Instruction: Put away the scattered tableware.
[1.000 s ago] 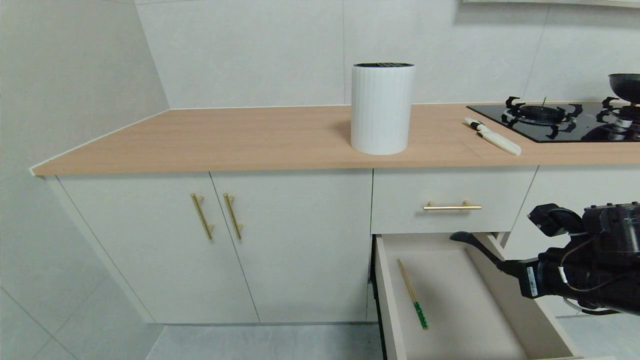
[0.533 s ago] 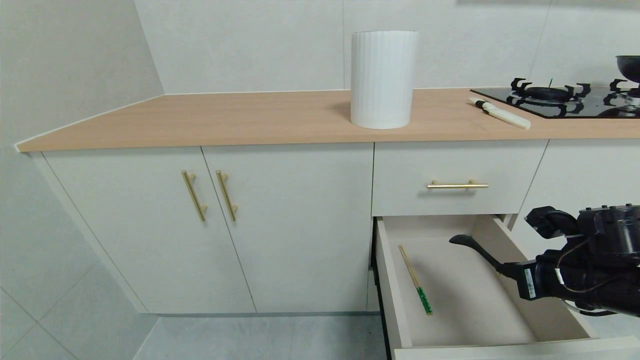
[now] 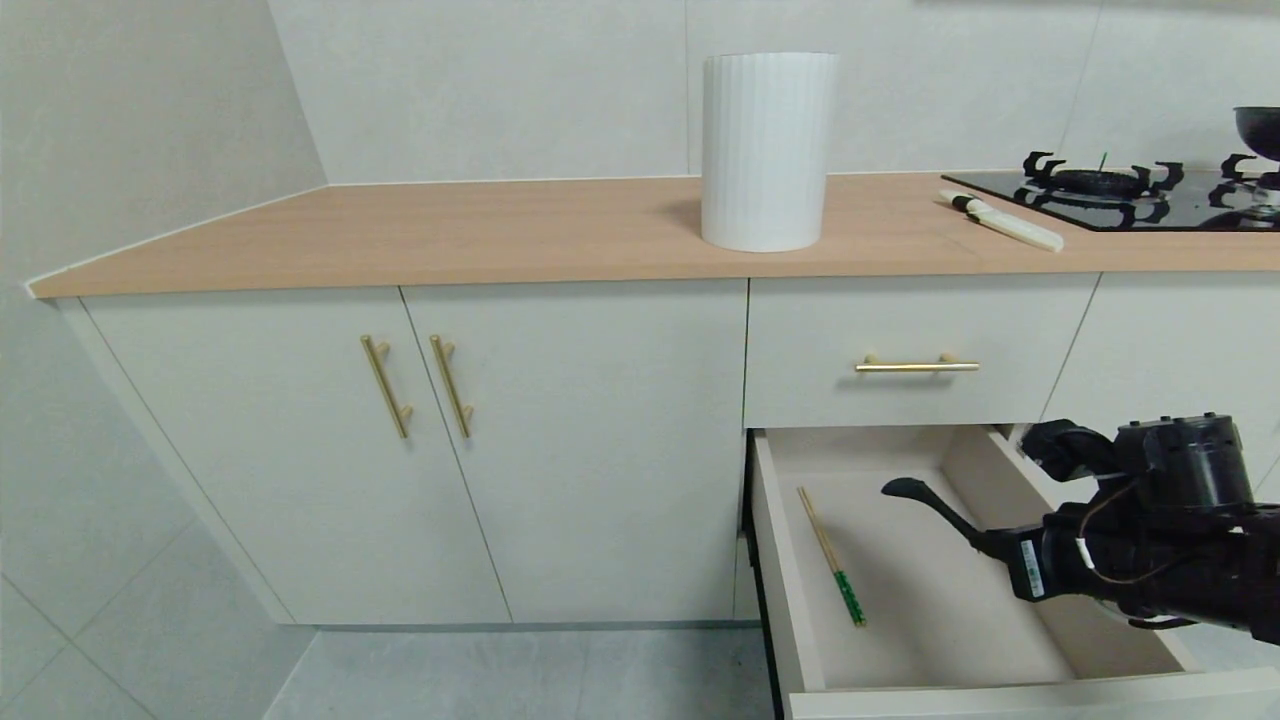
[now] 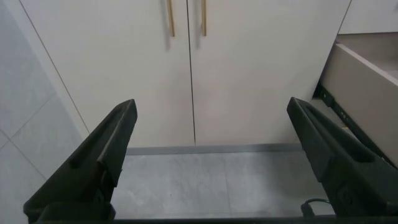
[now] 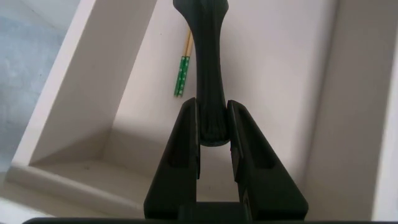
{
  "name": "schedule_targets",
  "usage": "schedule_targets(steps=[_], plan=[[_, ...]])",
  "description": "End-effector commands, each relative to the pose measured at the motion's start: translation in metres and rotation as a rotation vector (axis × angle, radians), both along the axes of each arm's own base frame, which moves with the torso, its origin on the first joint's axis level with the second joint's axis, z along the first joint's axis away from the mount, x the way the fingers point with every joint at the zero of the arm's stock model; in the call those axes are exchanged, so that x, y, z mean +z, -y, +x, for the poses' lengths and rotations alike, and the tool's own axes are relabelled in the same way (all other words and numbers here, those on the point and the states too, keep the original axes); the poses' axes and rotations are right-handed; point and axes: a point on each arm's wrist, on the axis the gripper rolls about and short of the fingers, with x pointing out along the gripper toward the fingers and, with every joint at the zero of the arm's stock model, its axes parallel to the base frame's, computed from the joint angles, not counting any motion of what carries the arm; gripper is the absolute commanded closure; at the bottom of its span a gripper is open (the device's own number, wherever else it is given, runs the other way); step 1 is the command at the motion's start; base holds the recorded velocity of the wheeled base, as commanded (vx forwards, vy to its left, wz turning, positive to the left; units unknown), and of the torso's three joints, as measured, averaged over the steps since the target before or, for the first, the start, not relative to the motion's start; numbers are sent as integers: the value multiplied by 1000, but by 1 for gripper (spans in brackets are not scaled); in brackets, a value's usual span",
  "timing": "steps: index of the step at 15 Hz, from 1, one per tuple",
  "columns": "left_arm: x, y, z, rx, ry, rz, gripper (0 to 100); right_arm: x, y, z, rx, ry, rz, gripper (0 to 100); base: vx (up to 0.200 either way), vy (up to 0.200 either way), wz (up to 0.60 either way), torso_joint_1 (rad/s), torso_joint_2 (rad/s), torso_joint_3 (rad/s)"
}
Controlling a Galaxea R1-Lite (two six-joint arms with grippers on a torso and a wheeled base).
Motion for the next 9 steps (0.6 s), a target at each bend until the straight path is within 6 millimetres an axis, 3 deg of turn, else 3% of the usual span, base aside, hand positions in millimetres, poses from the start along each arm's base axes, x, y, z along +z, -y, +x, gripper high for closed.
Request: schedule_targets(steps=[1,5,9], plan=[[0,0,0,0,0,0,0,-23,-6,19,1,-31,-8,100,0,0,0,0,0,0],[0,0,0,1,0,0,0,-71,-19,59,-78,-109,1,100,0,0,0,0,0,0],[0,0,0,0,0,0,0,-112,-22,81,-151,-95,-20,100,0,0,0,0,0,0]])
